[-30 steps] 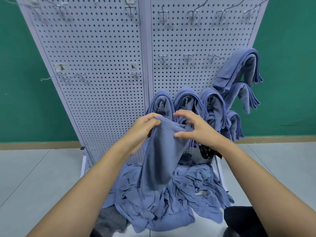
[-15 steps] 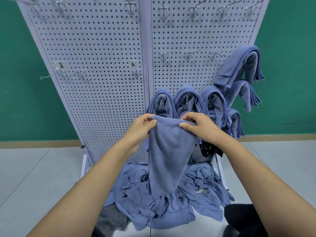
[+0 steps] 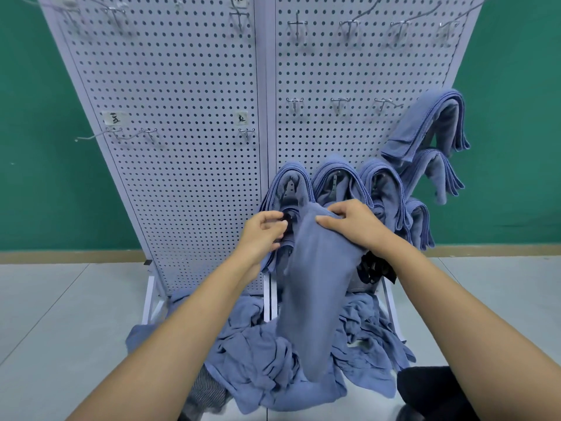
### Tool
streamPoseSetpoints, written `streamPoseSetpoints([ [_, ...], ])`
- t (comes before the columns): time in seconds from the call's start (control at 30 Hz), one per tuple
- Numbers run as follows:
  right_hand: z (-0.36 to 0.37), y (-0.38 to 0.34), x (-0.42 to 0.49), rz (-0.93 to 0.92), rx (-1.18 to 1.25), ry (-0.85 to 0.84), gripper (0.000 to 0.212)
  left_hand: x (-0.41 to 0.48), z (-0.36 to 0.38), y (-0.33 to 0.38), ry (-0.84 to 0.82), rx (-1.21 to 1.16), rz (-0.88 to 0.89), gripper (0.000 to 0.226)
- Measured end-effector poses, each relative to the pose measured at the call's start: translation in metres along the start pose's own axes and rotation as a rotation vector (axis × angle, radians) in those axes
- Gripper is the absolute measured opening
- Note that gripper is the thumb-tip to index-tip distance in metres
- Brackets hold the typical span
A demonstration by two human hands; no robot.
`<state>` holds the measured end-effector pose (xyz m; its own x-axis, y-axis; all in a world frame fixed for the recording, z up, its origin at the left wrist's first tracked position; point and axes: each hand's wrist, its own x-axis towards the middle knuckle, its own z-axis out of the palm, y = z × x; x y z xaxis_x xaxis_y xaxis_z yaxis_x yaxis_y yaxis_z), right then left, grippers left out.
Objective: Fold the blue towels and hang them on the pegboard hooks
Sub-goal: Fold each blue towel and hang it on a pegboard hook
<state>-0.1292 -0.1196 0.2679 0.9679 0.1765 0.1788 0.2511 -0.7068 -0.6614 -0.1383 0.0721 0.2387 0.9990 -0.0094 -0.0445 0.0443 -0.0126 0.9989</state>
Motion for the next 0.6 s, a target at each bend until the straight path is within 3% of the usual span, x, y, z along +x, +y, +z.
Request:
streamPoseSetpoints([
  [0.23, -0.022, -0.059, 0.019, 0.001, 0.255, -0.025, 0.029, 0.007, -0.018, -0.03, 0.056, -0.145, -0.298, 0.033],
  [0.37, -0.052, -0.107, 0.019, -0.069, 0.443, -0.016, 0.026, 0.002, -0.026, -0.033, 0.039, -0.25, -0.445, 0.02],
  [0.53, -0.092, -0.123, 0.012, -0.141, 0.773, 0.101, 0.019, -0.001, -0.045, -0.031, -0.078, -0.577, -0.601, 0.055],
  [0.6, -0.097, -0.108, 0.009, -0.116, 0.823, 0.137, 0.018, 0.002, -0.052, -0.031, -0.093, -0.642, -0.61, 0.05],
])
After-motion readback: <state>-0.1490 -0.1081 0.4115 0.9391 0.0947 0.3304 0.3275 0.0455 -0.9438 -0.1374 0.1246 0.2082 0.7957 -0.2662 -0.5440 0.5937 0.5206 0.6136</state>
